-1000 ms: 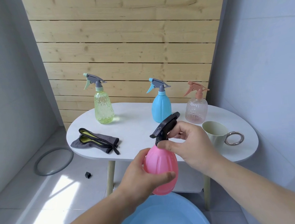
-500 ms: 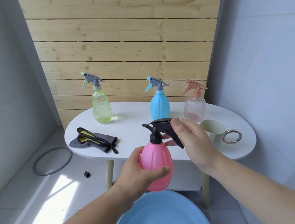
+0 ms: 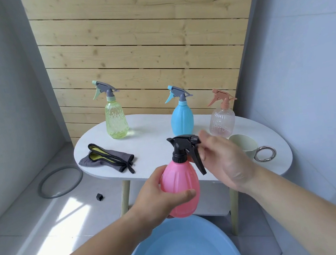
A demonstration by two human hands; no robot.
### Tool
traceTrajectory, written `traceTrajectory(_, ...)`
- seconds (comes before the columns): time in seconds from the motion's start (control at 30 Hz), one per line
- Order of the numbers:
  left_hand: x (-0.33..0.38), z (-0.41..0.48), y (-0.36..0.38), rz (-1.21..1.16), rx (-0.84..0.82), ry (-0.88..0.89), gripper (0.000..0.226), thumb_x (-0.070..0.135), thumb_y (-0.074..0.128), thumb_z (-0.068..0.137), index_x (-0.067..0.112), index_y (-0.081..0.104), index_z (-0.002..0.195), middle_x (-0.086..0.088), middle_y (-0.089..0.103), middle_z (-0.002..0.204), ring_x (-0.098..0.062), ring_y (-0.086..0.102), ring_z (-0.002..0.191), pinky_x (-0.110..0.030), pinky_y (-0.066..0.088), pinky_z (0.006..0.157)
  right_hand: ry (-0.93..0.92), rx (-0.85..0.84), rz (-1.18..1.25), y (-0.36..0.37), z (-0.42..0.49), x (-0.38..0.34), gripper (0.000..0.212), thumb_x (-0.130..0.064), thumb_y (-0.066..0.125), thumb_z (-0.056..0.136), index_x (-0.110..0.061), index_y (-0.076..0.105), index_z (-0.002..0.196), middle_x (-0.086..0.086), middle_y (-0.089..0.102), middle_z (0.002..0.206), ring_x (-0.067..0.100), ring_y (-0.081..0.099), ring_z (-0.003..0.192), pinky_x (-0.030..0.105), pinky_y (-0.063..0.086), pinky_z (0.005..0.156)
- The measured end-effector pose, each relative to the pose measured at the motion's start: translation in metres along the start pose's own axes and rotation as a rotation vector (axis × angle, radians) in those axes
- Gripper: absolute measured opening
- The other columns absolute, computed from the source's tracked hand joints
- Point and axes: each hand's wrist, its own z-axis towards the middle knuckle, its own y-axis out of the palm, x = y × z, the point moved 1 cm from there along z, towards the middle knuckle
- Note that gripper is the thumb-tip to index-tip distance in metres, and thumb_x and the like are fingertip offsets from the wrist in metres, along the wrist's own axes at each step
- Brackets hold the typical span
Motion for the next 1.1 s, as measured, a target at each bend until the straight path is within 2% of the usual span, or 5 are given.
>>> traceTrajectory(0.17,0.002,-0.001,-0.003,0.015,-0.058,-0.005,0.072,0.03,0.095,0.059,0.042,0.063,0.124,-0.003,0.074,0.113,-0.026,0.077,0.098,-0.058,0.064,0.081,0.068,-0.149,0.088,-0.015,0.001,0.006,0.036,-0.024,0.05,0.096,0.009,0.061,0.091,0.042,0.051,0.124,0.044,0.05,0.121,0.054,0.035,0.111)
traceTrajectory(0.27,0.004,-0.001,-0.003,0.025,-0.098,-0.003,0.072,0.027,0.094,0.062,0.038,0.064,0.127,-0.001,0.076,0.111,-0.023,0.077,0.097,-0.056,0.065,0.082,0.116,-0.193,0.066,-0.021,0.0,0.012,0.054,-0.017,0.064,0.091,0.017,0.049,0.129,0.03,0.052,0.14,0.038,0.05,0.133,0.044,0.041,0.112)
traceTrajectory(0.43,0.004,-0.003,-0.001,0.084,-0.192,-0.005,0.071,0.025,0.093,0.063,0.035,0.064,0.128,-0.001,0.076,0.11,-0.021,0.076,0.1,-0.05,0.066,0.082,0.149,-0.103,0.012,-0.019,0.0,0.017,0.048,-0.004,0.062,0.089,0.014,0.045,0.13,0.021,0.068,0.119,0.028,0.067,0.112,0.035,0.054,0.094)
traceTrajectory(0.73,0.009,-0.002,-0.001,0.078,-0.272,0.021,0.073,0.023,0.087,0.069,0.032,0.056,0.134,-0.005,0.073,0.12,-0.021,0.076,0.104,-0.046,0.065,0.083,0.179,-0.194,0.063,-0.018,0.0,0.007,0.038,-0.015,0.058,0.088,-0.006,0.062,0.125,0.015,0.063,0.133,0.032,0.057,0.128,0.039,0.049,0.104)
traceTrajectory(1.1,0.012,-0.005,-0.004,0.067,-0.284,0.082,0.058,0.02,0.085,0.072,0.028,0.065,0.126,-0.001,0.077,0.108,-0.013,0.075,0.096,-0.034,0.062,0.075,0.071,-0.091,-0.116,-0.007,-0.004,0.0,0.03,-0.011,0.064,0.083,-0.009,0.068,0.113,0.008,0.075,0.108,0.019,0.069,0.105,0.028,0.055,0.089)
